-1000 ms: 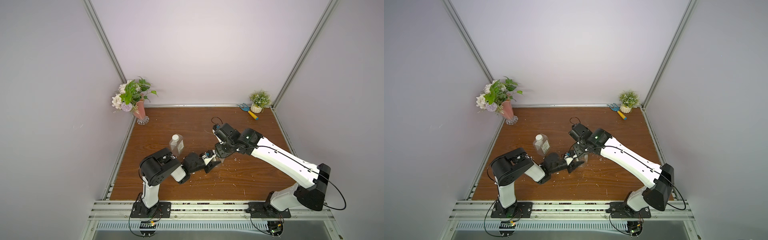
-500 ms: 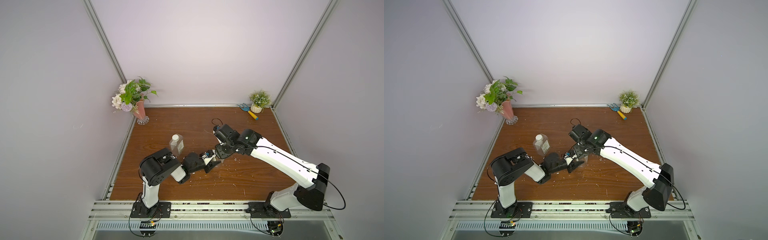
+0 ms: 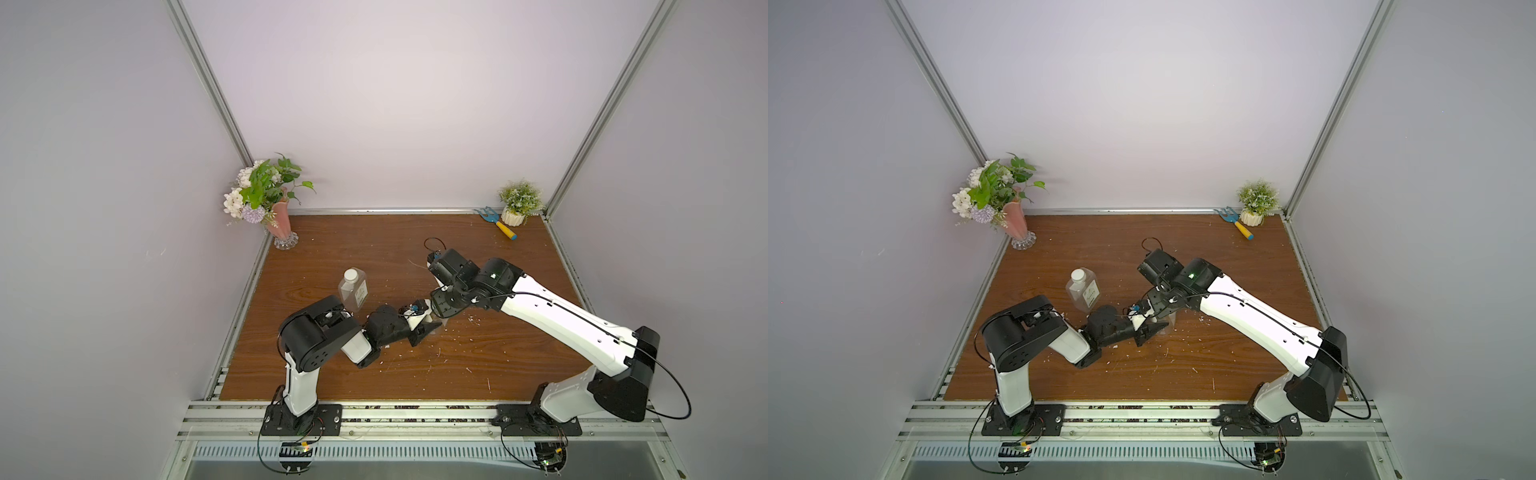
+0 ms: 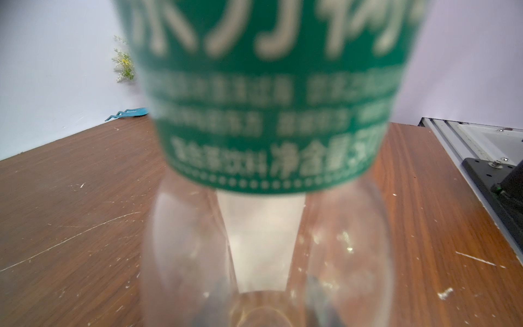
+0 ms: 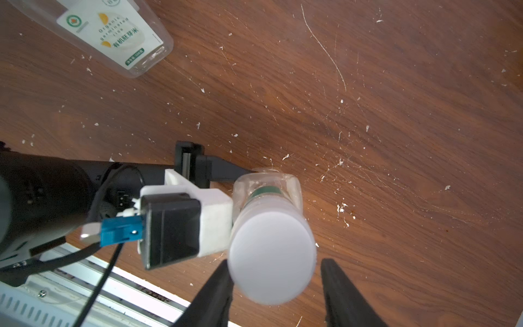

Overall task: Screw on the bottle caps
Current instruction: Screw the bottle cap onto the plastic bottle.

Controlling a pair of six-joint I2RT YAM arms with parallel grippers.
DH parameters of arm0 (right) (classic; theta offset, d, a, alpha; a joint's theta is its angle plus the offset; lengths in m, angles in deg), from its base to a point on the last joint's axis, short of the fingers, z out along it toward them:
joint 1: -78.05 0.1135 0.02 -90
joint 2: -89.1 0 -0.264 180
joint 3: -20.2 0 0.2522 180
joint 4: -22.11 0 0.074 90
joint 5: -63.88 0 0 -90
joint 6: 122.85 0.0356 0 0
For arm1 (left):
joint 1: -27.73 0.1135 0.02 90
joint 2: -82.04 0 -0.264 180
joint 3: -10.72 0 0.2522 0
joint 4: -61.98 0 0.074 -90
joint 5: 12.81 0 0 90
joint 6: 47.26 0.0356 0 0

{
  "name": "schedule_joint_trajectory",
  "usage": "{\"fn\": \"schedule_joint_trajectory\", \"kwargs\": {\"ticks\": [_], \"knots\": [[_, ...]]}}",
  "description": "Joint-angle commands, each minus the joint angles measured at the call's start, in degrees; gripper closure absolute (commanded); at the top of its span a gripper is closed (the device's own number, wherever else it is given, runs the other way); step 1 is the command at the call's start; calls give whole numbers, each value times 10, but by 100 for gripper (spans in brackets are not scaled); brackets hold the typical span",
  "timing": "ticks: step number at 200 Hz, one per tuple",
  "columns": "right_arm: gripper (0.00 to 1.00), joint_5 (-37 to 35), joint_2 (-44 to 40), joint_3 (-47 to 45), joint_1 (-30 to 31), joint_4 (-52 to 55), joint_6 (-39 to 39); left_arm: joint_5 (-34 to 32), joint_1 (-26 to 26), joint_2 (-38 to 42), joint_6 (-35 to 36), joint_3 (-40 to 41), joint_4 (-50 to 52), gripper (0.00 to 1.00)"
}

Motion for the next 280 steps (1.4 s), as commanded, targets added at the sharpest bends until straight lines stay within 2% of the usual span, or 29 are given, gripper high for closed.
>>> {"fn": "schedule_joint_trajectory", "kwargs": {"ticks": [1,59,99,130,149,182,214,280], "knots": [[44,-4,-18,4,2,1,2,2,5,-5,3,0,32,62],[30,4,-31,-3,1,-4,-3,2,5,-5,4,0,32,62],[19,33,-70,-15,-1,-14,-17,8,6,-5,5,-2,37,62],[16,72,-109,-17,-13,-31,-52,20,6,0,1,-2,38,62],[11,98,-146,-37,-18,-69,-76,23,6,7,-4,1,38,62],[7,141,-210,-89,-41,-150,-113,28,6,25,-7,-1,51,62],[5,173,-237,-136,-47,-195,-149,30,6,49,-8,1,66,62],[4,240,-293,-266,-79,-412,-212,32,6,51,-3,-14,89,63]]}}
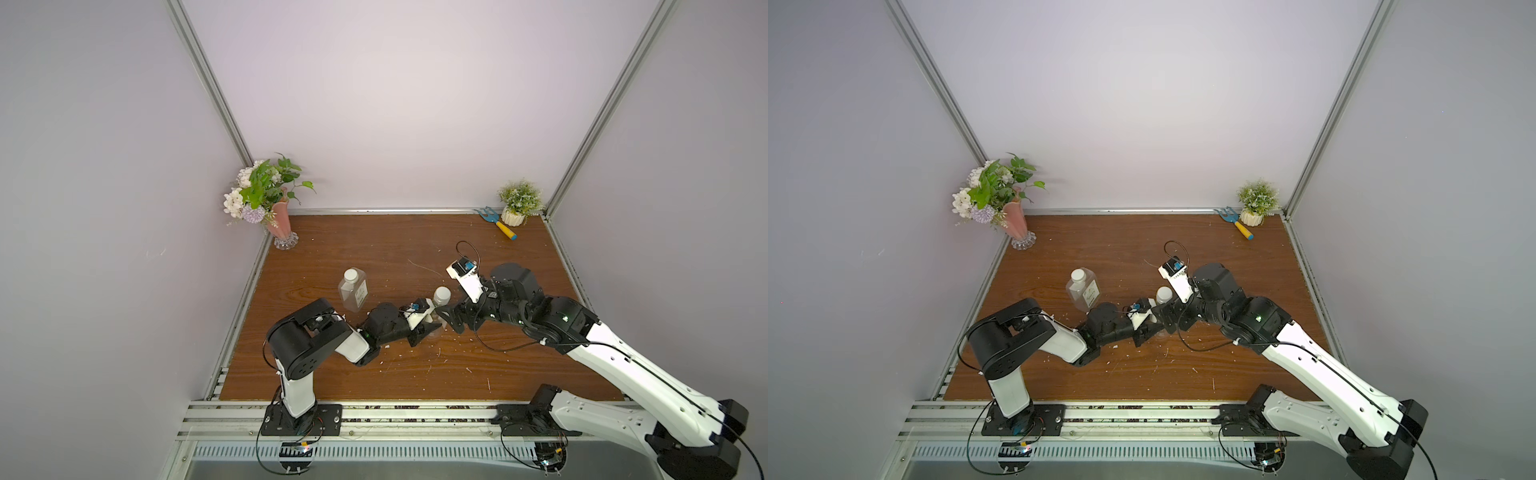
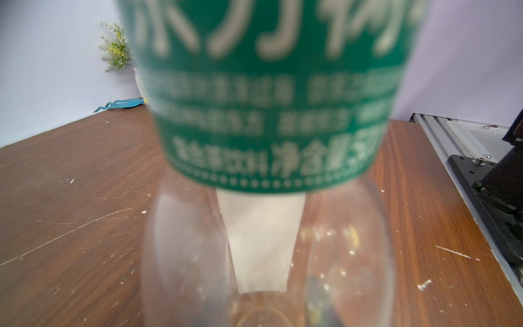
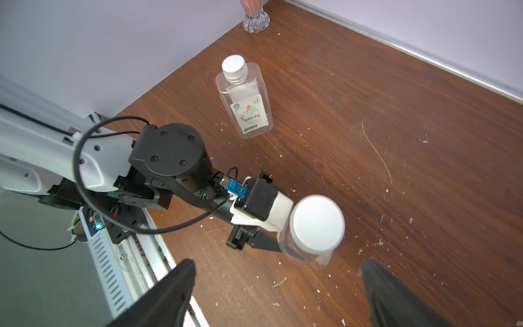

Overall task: Screw on the bottle caps
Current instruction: Screw the bottle cap onto the plastic bottle.

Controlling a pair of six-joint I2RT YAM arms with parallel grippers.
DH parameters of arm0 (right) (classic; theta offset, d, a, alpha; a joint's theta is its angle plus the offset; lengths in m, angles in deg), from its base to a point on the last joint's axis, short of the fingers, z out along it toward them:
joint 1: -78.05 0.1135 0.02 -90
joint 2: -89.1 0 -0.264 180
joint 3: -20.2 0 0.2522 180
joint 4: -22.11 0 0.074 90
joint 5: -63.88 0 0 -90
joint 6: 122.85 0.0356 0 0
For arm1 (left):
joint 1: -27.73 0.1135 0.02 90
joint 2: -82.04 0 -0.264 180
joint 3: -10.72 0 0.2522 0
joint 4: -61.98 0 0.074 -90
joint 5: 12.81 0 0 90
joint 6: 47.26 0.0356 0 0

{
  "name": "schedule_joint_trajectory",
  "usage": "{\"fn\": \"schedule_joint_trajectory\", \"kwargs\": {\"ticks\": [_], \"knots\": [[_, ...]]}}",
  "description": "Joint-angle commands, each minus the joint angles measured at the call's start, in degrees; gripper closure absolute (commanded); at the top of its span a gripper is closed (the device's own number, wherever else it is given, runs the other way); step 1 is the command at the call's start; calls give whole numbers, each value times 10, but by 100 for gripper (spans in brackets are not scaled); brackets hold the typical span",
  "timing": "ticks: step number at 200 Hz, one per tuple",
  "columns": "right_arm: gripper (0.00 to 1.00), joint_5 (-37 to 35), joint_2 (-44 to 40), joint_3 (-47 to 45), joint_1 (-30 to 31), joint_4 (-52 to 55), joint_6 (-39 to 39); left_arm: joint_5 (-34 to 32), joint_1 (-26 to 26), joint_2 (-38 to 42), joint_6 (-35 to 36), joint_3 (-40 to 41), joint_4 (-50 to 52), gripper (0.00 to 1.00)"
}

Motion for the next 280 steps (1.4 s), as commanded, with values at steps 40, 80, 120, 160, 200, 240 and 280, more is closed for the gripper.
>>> {"fn": "schedule_joint_trajectory", "kwargs": {"ticks": [40,80,120,160,200,240,280], "knots": [[5,150,-35,-91,-66,-246,-66,17,15,4,0,-4,8,63],[8,262,-16,-153,-144,-356,-60,19,22,-3,2,-1,5,63],[12,270,-6,-172,-150,-381,-62,23,27,-20,-2,1,-14,64],[18,276,8,-191,-150,-410,-54,25,29,-26,-2,2,-20,64],[20,270,19,-192,-146,-406,-60,27,30,-18,-2,4,-20,64],[22,258,31,-184,-142,-394,-69,27,30,-15,-2,5,-20,64],[24,243,41,-174,-137,-383,-78,26,30,-14,-2,6,-20,64]]}}
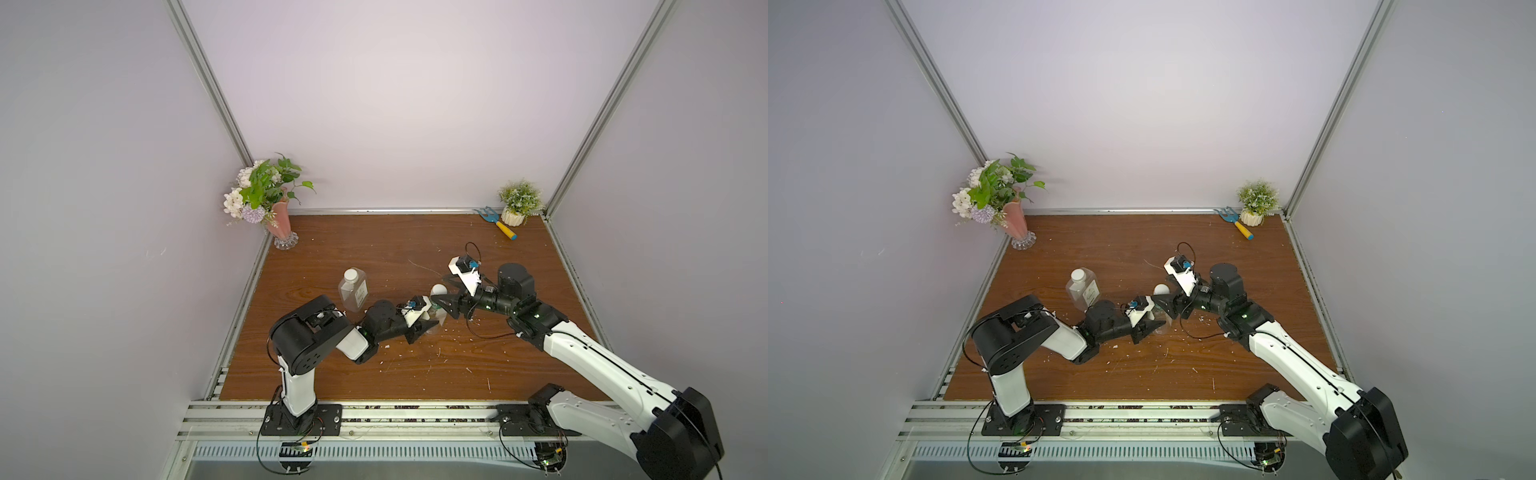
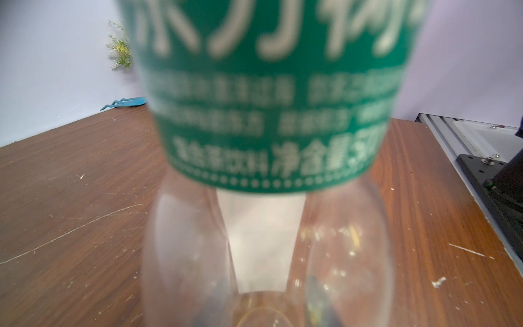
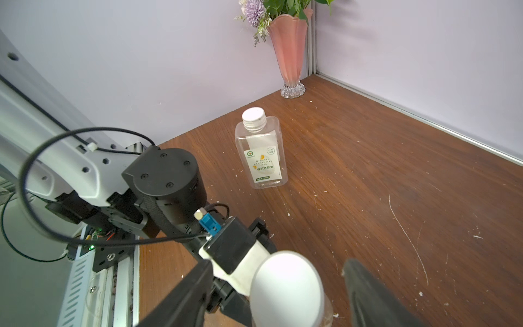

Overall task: Screw on the bottle caps
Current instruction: Screw the bottle cap onto the plastic bottle.

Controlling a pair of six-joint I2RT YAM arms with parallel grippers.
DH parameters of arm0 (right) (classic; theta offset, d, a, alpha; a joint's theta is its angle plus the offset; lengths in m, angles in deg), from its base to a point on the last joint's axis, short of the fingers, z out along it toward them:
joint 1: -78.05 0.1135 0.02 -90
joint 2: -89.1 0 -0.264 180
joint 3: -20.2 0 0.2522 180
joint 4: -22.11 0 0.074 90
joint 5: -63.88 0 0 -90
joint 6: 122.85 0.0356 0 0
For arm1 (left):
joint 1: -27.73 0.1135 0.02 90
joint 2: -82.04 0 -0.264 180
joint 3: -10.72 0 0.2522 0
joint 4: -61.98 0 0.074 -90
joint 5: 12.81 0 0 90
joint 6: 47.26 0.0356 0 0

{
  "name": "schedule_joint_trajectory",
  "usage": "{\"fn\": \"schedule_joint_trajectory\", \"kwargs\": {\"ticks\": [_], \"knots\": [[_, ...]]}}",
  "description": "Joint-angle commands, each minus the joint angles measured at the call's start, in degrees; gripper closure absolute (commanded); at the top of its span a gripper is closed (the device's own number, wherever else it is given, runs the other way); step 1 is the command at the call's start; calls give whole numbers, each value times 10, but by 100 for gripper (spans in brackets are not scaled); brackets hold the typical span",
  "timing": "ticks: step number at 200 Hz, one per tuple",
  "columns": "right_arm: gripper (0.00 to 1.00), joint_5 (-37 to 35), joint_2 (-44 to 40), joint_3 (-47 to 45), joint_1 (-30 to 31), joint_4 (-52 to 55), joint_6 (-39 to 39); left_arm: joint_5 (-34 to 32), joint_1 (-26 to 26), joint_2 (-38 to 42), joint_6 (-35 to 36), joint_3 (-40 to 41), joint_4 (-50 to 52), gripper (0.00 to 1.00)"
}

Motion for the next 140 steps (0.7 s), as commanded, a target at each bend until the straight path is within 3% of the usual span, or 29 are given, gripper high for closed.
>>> {"fn": "schedule_joint_trajectory", "kwargs": {"ticks": [1,140], "knots": [[25,-13,-1,23,4,-8,-14,8,7,3,-3,6,0,64],[39,-33,2,32,19,16,-20,9,7,5,-2,6,0,64]]}}
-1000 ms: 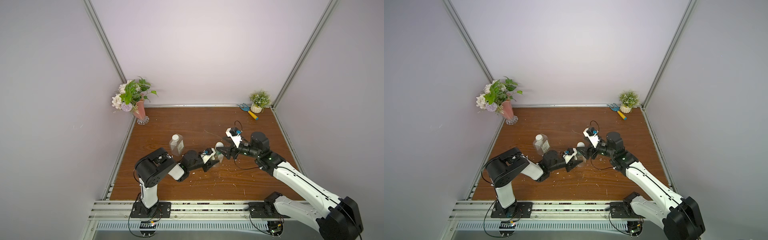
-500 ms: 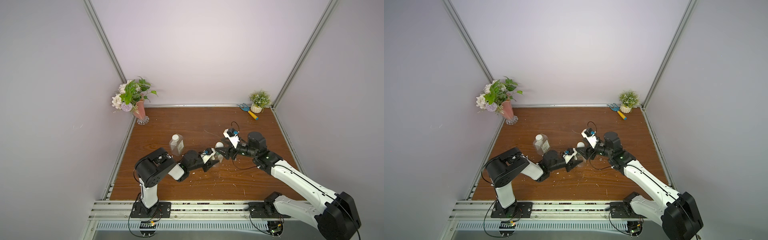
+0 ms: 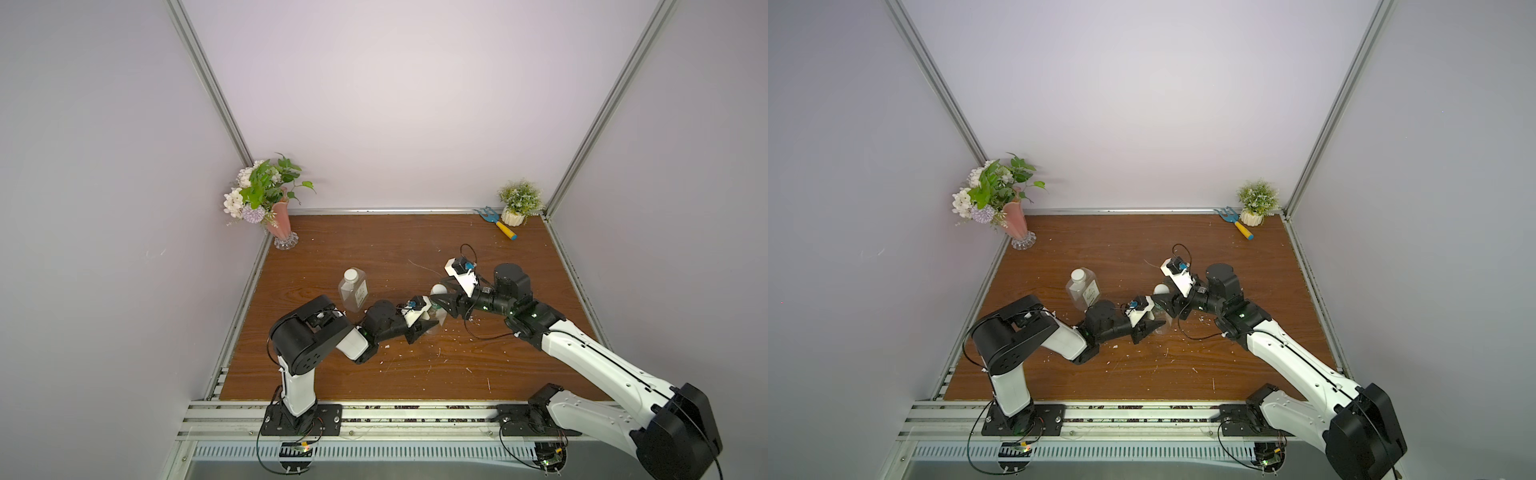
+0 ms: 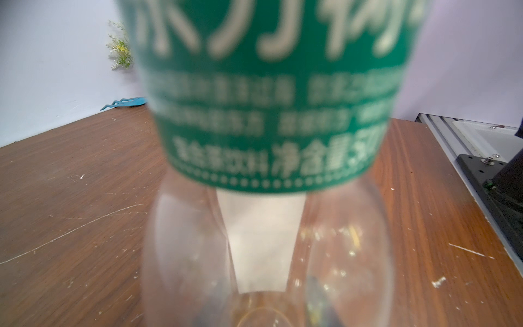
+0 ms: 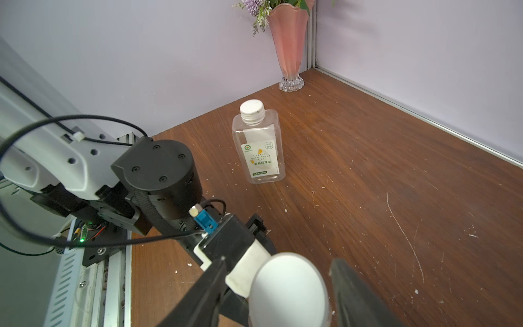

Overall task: Screw on the bottle caps
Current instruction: Screw the bottle cap onto the plastic bottle.

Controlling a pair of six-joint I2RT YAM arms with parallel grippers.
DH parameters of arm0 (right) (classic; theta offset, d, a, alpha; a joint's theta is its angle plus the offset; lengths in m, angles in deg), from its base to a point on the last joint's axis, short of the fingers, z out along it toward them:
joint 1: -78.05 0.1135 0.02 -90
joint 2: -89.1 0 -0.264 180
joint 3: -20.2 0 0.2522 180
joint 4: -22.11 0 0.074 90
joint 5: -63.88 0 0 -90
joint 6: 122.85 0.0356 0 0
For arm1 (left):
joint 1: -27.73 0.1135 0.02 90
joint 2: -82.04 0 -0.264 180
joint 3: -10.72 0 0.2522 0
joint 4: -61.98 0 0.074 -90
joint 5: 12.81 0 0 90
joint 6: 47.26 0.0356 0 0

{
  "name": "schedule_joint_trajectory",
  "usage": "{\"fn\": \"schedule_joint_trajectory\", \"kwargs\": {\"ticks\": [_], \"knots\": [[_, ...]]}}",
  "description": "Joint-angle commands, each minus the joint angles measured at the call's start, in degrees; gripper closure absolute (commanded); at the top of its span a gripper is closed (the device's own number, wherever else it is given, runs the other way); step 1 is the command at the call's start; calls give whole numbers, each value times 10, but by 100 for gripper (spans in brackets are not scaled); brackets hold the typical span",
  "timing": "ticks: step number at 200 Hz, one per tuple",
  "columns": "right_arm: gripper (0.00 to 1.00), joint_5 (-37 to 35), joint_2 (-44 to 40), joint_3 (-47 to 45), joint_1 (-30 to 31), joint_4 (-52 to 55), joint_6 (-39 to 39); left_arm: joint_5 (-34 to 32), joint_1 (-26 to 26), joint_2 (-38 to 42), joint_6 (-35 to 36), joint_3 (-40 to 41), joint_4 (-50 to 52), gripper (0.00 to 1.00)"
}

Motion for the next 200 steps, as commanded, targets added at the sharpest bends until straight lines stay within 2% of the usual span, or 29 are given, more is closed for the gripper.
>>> {"fn": "schedule_joint_trajectory", "kwargs": {"ticks": [1,130,200], "knots": [[39,-9,-2,26,6,4,-5,8,7,5,-1,6,0,64],[48,-36,3,29,18,17,-7,6,7,7,-1,7,0,64],[56,-58,4,31,25,28,-5,6,7,8,0,6,0,64]]}}
